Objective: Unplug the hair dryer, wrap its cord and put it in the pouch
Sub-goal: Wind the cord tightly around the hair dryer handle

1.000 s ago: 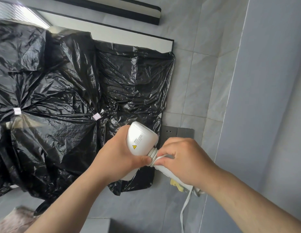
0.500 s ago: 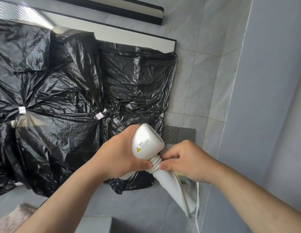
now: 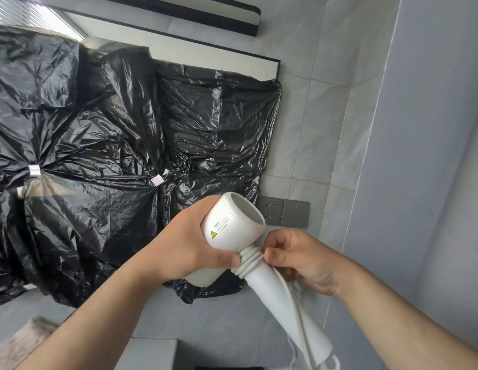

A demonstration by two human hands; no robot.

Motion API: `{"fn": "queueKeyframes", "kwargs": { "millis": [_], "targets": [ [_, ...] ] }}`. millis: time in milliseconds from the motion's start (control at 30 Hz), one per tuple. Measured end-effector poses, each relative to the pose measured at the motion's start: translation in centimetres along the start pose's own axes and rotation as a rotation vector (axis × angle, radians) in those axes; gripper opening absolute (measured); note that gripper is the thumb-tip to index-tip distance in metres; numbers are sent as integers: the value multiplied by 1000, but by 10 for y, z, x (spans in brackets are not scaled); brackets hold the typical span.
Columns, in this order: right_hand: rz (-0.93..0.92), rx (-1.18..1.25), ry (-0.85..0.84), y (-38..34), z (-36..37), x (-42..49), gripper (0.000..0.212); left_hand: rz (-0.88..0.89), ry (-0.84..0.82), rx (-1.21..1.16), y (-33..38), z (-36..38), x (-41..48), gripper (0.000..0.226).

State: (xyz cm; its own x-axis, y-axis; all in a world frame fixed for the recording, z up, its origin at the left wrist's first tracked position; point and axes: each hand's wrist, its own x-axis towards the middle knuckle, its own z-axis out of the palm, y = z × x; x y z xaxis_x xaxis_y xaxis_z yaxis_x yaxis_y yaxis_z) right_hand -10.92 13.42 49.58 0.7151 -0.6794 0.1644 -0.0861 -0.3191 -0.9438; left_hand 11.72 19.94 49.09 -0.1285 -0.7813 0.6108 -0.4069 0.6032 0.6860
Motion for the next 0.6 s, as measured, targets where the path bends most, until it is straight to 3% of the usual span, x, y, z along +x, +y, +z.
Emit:
{"fn": "queueKeyframes", "kwargs": {
  "millis": [200,233,300,367,433,600],
  "targets": [
    [-36,398,-21,7,1,1,56,-25,82,-258,2,6,0,68],
    [-19,523,-29,7,5,1,47,-27,98,-269,3,7,1,69],
    [-15,794,19,10,16,1,9,-34,131,-273,5,11,3,71],
    [-43,947,130,18,26,3,18,-51,184,-275,6,14,4,68],
    [-56,978,224,24,37,4,16,-81,251,-268,6,17,4,63],
    [-65,796,374,30,65,1,11,-101,385,-227,2,27,1,53]
  ]
}}
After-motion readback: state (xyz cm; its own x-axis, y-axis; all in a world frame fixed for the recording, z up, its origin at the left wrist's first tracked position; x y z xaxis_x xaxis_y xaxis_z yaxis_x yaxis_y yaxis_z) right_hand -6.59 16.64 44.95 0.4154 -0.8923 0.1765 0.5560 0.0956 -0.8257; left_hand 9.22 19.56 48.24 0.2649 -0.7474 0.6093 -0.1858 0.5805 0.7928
